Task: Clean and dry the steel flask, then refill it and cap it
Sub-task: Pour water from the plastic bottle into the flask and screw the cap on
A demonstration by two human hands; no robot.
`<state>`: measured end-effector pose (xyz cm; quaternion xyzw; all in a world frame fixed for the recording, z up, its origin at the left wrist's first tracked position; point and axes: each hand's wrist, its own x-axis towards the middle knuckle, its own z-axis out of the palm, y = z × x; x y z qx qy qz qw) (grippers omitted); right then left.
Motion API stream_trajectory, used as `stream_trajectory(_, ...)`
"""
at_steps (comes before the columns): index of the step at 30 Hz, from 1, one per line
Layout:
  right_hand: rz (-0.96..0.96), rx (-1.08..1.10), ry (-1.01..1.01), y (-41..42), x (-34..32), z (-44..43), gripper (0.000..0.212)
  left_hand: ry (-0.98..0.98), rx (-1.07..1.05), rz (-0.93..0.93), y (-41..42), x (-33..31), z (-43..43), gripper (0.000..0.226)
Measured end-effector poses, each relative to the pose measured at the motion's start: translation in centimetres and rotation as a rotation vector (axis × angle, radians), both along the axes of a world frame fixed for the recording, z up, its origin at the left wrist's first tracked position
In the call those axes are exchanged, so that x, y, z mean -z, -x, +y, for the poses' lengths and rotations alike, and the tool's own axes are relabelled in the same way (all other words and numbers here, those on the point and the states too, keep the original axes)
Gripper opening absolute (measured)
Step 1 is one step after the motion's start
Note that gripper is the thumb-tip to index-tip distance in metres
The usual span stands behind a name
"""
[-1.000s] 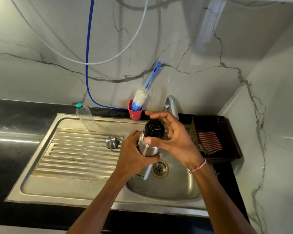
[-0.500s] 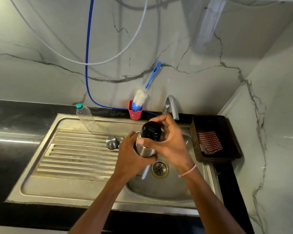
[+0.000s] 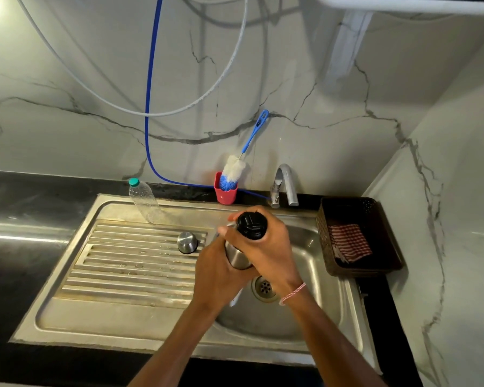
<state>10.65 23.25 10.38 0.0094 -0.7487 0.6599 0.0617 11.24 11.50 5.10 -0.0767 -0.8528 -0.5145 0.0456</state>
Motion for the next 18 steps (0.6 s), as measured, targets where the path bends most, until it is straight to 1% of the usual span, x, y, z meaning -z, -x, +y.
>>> stream_trajectory(2, 0.023, -0.234, 0.092, 0.6, -0.4, 1.6, 0.043, -0.018, 0.094, -0.028, 0.5, 0.0, -1.0, 0.058)
stream_trajectory(4, 0.043, -0.426, 0.126, 1.2, -1.0, 2.7, 0.050, -0.052, 0.249, -0.052, 0.8, -0.4, -1.8, 0.058)
stream_trajectory(5, 0.054, -0.502, 0.118, 1.5, -1.4, 2.9, 0.047, -0.053, 0.307, -0.070, 0.9, -0.7, -1.9, 0.062)
stream_trajectory(7, 0.057, -0.561, 0.123, 1.8, -1.7, 2.8, 0.028, -0.068, 0.328, -0.072, 1.1, -0.9, -1.8, 0.073)
stream_trajectory(8, 0.050, -0.534, 0.137, 1.7, -1.8, 2.6, 0.020, -0.078, 0.310, -0.062, 1.0, -0.9, -1.7, 0.073)
stream_trajectory(9, 0.047, -0.492, 0.151, 1.6, -1.7, 2.4, 0.016, -0.070, 0.290, -0.053, 1.1, -0.7, -1.5, 0.069)
stream_trajectory(11, 0.058, -0.397, 0.156, 1.3, -1.3, 2.1, 0.015, -0.048, 0.268, -0.067, 1.1, -0.2, -1.4, 0.055)
stream_trajectory(13, 0.071, -0.296, 0.137, 1.1, -0.6, 1.7, 0.015, -0.045, 0.242, -0.098, 0.9, 0.2, -1.2, 0.049)
stream_trajectory(18, 0.099, -0.027, 0.143, 0.8, 0.9, -0.1, 0.015, 0.008, 0.111, -0.060, 0.5, 0.2, -0.7, 0.062)
